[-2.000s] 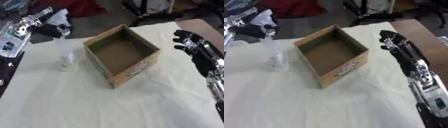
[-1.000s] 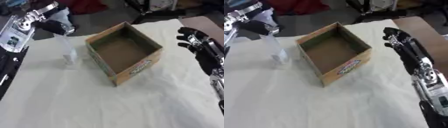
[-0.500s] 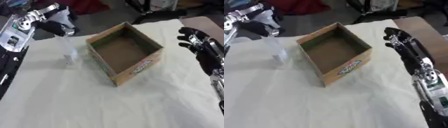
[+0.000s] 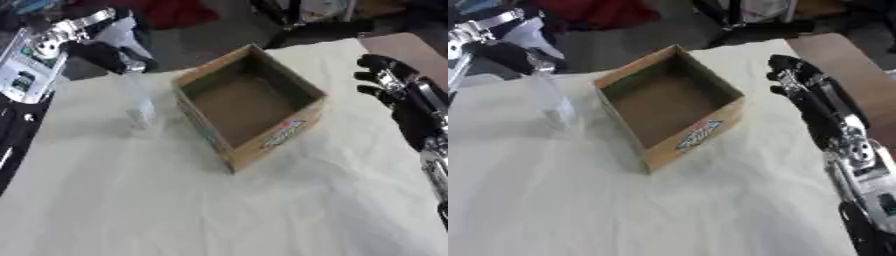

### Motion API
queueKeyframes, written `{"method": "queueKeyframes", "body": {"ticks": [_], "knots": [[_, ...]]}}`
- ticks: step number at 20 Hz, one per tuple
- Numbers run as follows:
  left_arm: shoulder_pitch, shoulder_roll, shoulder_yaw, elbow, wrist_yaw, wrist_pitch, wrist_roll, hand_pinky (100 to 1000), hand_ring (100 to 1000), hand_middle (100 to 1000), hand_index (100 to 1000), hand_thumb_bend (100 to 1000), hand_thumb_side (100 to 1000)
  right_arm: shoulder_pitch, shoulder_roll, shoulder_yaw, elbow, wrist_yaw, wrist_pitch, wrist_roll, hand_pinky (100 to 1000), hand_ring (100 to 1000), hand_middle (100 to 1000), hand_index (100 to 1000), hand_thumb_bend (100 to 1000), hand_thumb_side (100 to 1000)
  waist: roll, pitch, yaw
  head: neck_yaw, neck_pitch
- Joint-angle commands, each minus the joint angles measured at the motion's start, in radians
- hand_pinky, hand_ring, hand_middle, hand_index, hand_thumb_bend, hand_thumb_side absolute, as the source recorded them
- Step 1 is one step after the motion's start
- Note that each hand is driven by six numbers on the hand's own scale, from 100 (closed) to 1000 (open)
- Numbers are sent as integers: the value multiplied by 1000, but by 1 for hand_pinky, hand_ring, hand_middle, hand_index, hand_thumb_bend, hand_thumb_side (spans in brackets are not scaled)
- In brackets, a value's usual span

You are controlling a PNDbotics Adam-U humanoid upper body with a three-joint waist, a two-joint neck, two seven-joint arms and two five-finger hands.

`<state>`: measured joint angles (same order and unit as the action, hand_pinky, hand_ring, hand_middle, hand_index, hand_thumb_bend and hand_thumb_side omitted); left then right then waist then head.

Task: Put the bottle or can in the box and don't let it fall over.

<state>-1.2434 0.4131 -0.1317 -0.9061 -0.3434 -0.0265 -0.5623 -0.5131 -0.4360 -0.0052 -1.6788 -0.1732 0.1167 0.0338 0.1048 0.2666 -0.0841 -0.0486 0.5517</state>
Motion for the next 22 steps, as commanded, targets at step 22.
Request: {"method": "queueKeyframes", "body": {"ticks": [22], "knots": [[-7,18,-6,13,-85,-22,-52,535,674,639,721,528,100,-10,-6,-2,-8,-19,3,4,877,882,865,857,100,675,-10,-6,2,-7,-7]]}}
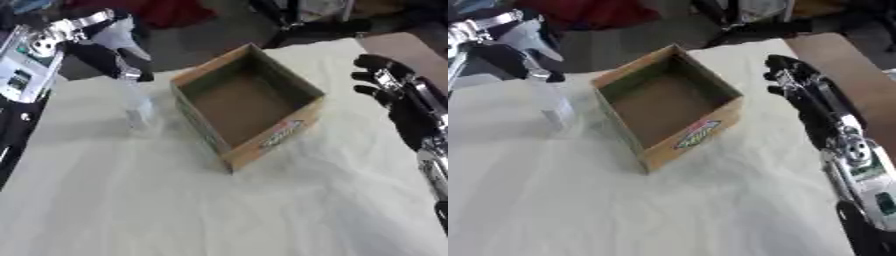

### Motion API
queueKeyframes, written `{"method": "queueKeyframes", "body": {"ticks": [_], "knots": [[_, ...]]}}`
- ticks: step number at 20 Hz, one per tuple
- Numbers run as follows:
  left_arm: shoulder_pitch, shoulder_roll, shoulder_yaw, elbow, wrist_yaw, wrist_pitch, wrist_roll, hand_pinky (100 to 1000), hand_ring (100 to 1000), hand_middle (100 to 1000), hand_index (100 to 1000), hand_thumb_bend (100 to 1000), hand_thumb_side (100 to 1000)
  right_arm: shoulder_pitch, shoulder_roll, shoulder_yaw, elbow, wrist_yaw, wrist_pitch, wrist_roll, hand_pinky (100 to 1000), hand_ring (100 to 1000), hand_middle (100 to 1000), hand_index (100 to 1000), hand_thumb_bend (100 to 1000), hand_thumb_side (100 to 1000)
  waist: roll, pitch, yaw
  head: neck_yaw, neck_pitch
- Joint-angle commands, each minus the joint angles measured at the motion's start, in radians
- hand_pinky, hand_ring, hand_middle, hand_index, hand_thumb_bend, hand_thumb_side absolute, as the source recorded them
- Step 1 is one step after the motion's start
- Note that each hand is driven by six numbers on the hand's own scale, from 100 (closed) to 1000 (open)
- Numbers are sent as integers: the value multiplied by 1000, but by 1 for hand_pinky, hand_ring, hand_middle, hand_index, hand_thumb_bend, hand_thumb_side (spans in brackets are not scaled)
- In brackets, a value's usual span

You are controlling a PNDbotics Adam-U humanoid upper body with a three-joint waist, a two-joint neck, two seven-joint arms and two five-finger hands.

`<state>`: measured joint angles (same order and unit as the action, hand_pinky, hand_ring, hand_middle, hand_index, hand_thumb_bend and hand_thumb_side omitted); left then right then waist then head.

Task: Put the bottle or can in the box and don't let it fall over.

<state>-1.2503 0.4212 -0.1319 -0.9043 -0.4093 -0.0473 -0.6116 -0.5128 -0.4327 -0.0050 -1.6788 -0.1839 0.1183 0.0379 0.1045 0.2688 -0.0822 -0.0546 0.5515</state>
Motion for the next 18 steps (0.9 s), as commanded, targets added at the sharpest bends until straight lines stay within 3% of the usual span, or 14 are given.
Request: {"method": "queueKeyframes", "body": {"ticks": [1,10,18], "knots": [[0,9,-6,10,-22,-2,3,512,656,621,710,528,100,-10,-9,-2,-8,-10,2,0,877,882,865,857,100,677,-9,-8,0,-2,-7],[-1,11,-15,-3,-111,-29,117,343,512,483,581,666,100,-10,-9,-2,-6,-23,4,-1,878,879,862,856,100,687,-9,-7,-1,-5,-9],[-2,7,-22,-2,-142,-70,149,157,365,324,412,655,100,-10,-8,-3,-4,-30,5,0,879,877,860,858,100,697,-8,-6,-1,-6,-8]]}}
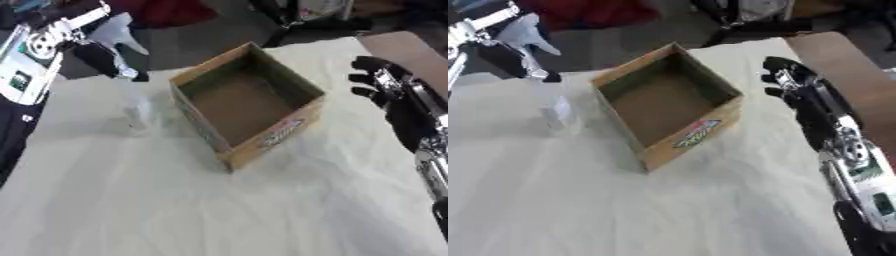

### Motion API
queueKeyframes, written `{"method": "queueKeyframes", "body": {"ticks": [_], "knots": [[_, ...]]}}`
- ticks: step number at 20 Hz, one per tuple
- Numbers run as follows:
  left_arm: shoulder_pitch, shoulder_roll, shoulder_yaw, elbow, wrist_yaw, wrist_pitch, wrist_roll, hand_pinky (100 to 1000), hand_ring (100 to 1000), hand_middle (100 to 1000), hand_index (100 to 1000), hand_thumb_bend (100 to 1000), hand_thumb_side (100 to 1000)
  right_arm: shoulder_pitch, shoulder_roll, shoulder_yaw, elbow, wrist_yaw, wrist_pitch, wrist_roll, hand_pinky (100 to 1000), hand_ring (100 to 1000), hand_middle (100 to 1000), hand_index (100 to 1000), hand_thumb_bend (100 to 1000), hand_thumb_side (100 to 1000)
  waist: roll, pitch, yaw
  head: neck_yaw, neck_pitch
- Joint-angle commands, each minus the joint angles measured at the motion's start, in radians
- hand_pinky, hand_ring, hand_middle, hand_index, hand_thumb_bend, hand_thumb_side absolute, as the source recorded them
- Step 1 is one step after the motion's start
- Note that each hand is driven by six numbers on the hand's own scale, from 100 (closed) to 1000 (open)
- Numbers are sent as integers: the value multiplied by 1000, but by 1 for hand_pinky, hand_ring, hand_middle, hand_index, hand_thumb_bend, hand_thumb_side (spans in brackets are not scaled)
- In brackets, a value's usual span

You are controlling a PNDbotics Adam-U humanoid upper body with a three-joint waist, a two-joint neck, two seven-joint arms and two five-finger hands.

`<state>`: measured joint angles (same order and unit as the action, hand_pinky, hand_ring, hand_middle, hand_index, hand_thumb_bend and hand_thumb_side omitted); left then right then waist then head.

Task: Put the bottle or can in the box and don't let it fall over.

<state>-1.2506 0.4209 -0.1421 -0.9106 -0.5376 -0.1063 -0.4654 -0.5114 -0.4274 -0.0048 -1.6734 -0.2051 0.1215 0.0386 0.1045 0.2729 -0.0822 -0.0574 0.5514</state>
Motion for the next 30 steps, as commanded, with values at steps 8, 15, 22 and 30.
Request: {"method": "queueKeyframes", "body": {"ticks": [8,15,22,30], "knots": [[-2,7,-15,3,-2,-30,-5,100,252,202,285,584,100,-10,-14,-2,-8,-13,3,1,880,875,859,859,100,702,-9,-12,-1,-4,-5],[-3,12,-19,-11,11,-51,-11,100,149,100,151,528,100,-5,-15,-3,-5,-16,3,1,881,873,858,860,100,705,-8,-21,2,-7,-1],[-3,19,-21,-32,6,-73,29,100,119,100,136,552,100,-2,-15,-4,-4,-20,2,1,881,873,858,860,100,702,-8,-32,2,-7,6],[-7,27,-21,-53,-13,-83,83,100,117,100,136,598,100,0,-16,-6,-3,-25,2,-3,881,873,858,861,100,700,-8,-44,5,-6,17]]}}
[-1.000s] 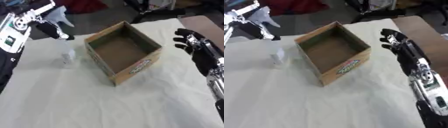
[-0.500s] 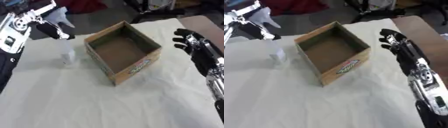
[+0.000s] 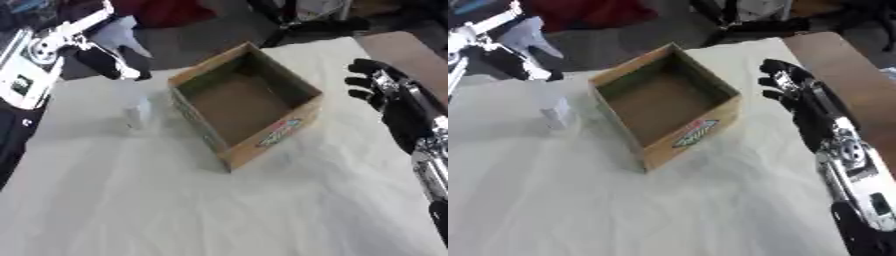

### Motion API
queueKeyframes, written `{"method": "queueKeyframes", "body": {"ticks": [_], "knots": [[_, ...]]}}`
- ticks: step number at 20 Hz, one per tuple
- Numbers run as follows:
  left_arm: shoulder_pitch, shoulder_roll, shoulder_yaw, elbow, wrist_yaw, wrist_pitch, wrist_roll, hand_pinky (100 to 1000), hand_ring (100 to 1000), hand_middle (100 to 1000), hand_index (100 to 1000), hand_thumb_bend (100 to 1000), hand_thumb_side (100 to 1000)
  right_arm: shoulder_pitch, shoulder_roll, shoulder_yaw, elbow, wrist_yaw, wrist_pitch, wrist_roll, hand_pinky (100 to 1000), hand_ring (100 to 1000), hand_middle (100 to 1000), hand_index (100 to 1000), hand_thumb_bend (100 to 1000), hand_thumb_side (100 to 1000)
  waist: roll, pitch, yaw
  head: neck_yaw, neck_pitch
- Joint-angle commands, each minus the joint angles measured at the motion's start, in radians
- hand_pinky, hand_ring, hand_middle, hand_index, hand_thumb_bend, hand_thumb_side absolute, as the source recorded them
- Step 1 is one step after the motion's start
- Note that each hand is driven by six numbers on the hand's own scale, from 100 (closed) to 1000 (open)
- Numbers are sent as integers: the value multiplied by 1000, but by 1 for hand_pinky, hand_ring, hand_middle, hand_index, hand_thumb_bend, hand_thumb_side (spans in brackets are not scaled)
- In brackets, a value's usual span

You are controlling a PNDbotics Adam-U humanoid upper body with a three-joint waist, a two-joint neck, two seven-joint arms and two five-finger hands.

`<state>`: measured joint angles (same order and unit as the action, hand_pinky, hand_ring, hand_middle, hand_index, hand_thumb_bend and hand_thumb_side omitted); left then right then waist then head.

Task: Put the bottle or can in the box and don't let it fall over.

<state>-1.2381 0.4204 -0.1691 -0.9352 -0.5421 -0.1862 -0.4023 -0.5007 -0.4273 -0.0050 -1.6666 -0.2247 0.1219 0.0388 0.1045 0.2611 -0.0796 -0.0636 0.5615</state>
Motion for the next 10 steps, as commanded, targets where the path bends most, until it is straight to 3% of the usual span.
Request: {"method": "queueKeyframes", "body": {"ticks": [1,10], "knots": [[-20,29,6,-33,-10,-3,26,100,117,100,136,602,100,-11,-16,-6,-9,-7,2,-3,881,873,858,861,100,699,-7,-34,3,1,8],[-30,49,18,-73,7,14,57,100,116,100,136,620,100,-7,-17,-6,-7,-11,2,-5,881,873,860,861,100,694,-7,-52,8,-3,17]]}}
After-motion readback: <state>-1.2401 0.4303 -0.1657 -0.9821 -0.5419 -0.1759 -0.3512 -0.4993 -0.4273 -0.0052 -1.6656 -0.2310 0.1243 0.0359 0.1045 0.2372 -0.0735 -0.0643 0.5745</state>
